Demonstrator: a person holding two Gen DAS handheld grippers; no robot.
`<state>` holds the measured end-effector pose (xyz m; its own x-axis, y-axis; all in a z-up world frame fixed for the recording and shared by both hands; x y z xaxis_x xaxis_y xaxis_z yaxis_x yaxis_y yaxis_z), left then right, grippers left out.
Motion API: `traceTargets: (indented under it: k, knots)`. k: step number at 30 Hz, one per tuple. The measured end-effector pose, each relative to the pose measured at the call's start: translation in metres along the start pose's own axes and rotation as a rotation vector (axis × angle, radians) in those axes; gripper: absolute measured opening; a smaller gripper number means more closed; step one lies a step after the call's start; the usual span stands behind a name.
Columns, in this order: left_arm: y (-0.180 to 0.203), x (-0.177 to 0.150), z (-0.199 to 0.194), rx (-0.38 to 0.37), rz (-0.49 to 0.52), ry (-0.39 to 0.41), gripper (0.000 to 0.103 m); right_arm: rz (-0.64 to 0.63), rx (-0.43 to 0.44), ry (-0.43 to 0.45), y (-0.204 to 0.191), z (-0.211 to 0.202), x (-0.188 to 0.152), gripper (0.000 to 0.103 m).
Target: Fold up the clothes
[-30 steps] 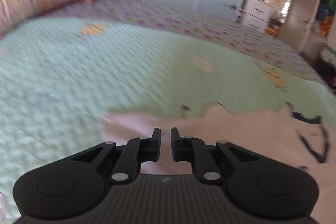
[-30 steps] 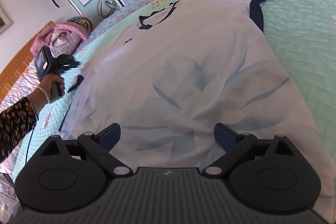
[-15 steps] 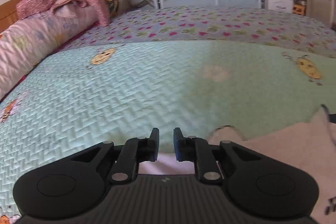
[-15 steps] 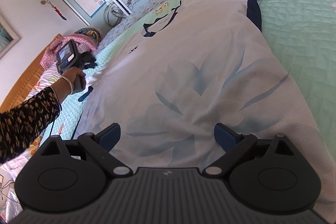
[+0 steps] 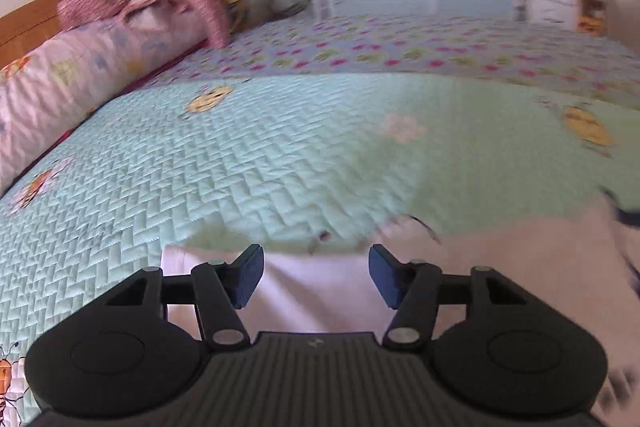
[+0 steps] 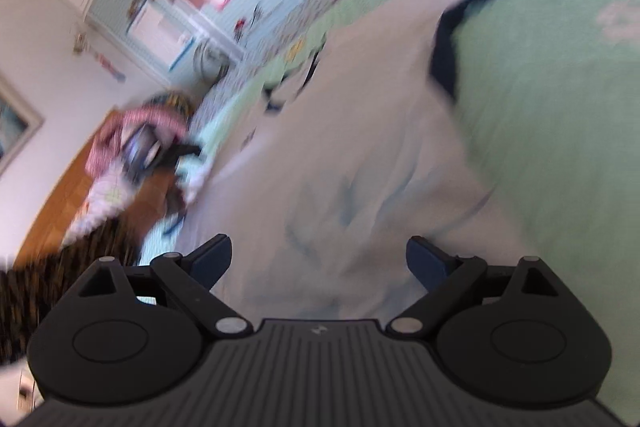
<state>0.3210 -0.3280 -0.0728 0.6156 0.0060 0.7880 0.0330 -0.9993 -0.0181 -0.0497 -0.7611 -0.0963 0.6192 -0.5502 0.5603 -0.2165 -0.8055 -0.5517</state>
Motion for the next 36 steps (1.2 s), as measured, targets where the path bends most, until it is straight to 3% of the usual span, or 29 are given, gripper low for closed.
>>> traceTargets:
  k: [3, 6, 8, 11, 15, 20, 21, 23, 25, 30, 33, 36]
  knots:
    - [0.032, -0.036, -0.052, -0.159, 0.089, -0.005, 0.066, -0.003, -0.116, 0.109, 0.017, -0.001, 0.035, 0.094]
    - [0.062, -0.080, -0.101, -0.312, 0.082, -0.066, 0.073, -0.040, -0.239, 0.197, 0.037, 0.014, 0.076, 0.094]
    - [0.076, -0.107, -0.124, -0.415, 0.060, -0.131, 0.073, -0.039, -0.337, 0.236, 0.052, 0.030, 0.104, 0.085]
    - [0.089, -0.143, -0.150, -0.502, 0.014, -0.196, 0.073, 0.072, -0.366, 0.249, 0.079, 0.056, 0.139, 0.076]
    - [0.095, -0.177, -0.166, -0.512, -0.068, -0.229, 0.075, 0.125, -0.416, 0.290, 0.095, 0.087, 0.172, 0.072]
    - [0.106, -0.189, -0.173, -0.495, -0.015, -0.202, 0.078, 0.060, -0.484, 0.282, 0.103, 0.116, 0.180, 0.069]
    - [0.108, -0.191, -0.174, -0.494, -0.009, -0.199, 0.082, 0.023, -0.500, 0.287, 0.099, 0.117, 0.179, 0.062]
    - [0.111, -0.189, -0.172, -0.493, 0.004, -0.198, 0.088, -0.004, -0.522, 0.294, 0.100, 0.118, 0.177, 0.022]
    - [0.112, -0.191, -0.175, -0.486, 0.017, -0.195, 0.093, 0.008, -0.536, 0.299, 0.107, 0.116, 0.177, 0.001]
    - [0.117, -0.195, -0.176, -0.482, 0.045, -0.184, 0.098, 0.015, -0.546, 0.289, 0.122, 0.104, 0.179, 0.000]
    - [0.119, -0.197, -0.176, -0.482, 0.063, -0.179, 0.102, -0.023, -0.506, 0.290, 0.119, 0.100, 0.182, 0.001]
    - [0.123, -0.199, -0.176, -0.469, 0.086, -0.180, 0.103, -0.102, -0.451, 0.292, 0.110, 0.102, 0.189, 0.008]
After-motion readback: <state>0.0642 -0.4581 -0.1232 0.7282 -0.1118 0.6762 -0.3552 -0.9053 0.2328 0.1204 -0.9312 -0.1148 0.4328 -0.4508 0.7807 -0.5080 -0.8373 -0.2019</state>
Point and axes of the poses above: each gripper's, at about its wrist camera, not at the fingertips, and z roughly the way its jaws point, y to its right, x to its top, the point moved 5 cm from there along z, roughly the way its jaws point, and after that the axes turned 13 degrees about -x, right-handed, at the moved point
